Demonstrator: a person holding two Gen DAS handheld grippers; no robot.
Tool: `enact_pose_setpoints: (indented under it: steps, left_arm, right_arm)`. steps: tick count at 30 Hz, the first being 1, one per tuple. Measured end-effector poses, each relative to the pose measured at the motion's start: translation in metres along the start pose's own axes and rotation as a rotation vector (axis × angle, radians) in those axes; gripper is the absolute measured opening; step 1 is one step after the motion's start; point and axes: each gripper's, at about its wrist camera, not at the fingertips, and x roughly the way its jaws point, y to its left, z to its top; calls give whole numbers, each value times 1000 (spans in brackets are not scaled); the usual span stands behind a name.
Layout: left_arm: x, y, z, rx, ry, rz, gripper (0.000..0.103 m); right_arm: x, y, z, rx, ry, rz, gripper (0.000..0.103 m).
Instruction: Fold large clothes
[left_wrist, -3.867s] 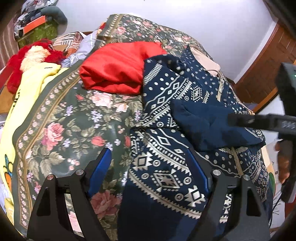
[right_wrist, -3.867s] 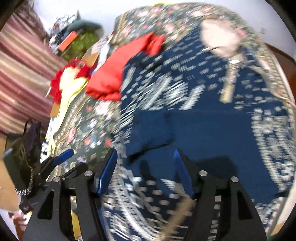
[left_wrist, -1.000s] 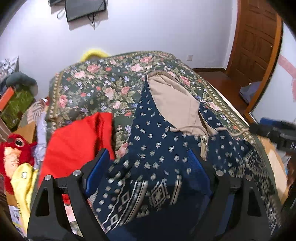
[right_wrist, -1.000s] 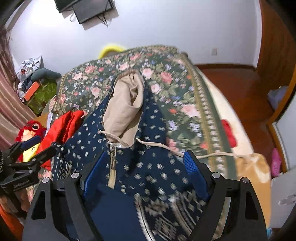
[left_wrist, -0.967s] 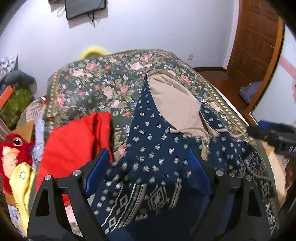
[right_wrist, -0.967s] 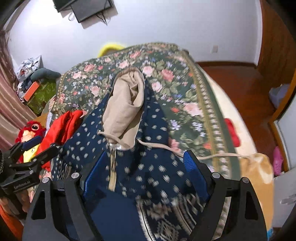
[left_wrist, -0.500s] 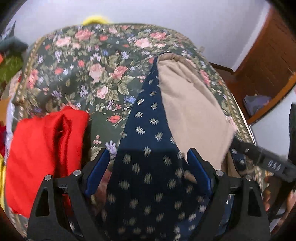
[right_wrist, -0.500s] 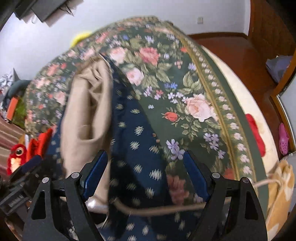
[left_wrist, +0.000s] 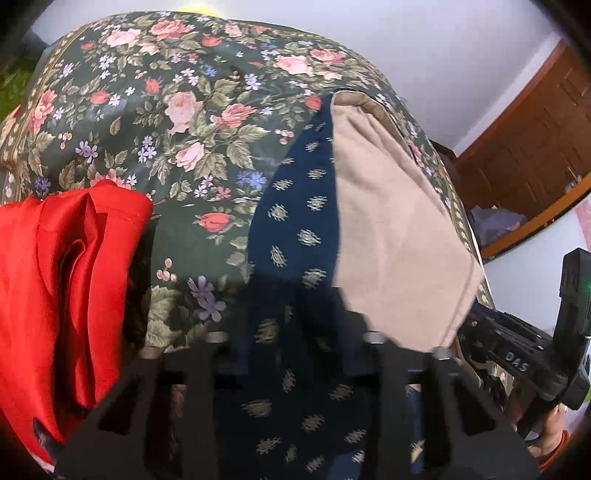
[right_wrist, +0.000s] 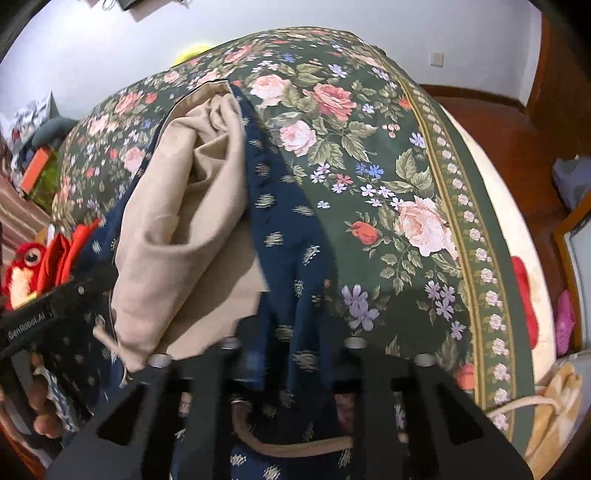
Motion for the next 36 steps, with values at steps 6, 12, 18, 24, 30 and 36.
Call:
enact_pose_setpoints:
  steps: [6, 12, 18, 24, 30, 36]
  left_arm:
    - [-28, -12, -3, 54, -19, 45, 12]
    - [-78, -22, -10, 108, -72, 12, 12]
    - [-130, -30, -40, 190, -110, -3, 12]
    - [-171, -31, -90, 250, -109, -33, 12]
    - [-183, -27, -145, 289, -78, -30, 12]
    - [-170, -23, -195, 360, -14, 37, 14]
  right_arm:
    - [-32, 0, -6, 3, -46, 32, 11]
    - [-84, 7, -10, -24, -117, 65, 11]
    - [-128, 23, -41, -105, -166, 62, 11]
    - [-157, 32, -82, -148, -162, 88, 11]
    - [-166, 39, -120, -192, -128, 82, 11]
    - [-153, 38, -152, -191, -92, 40, 12]
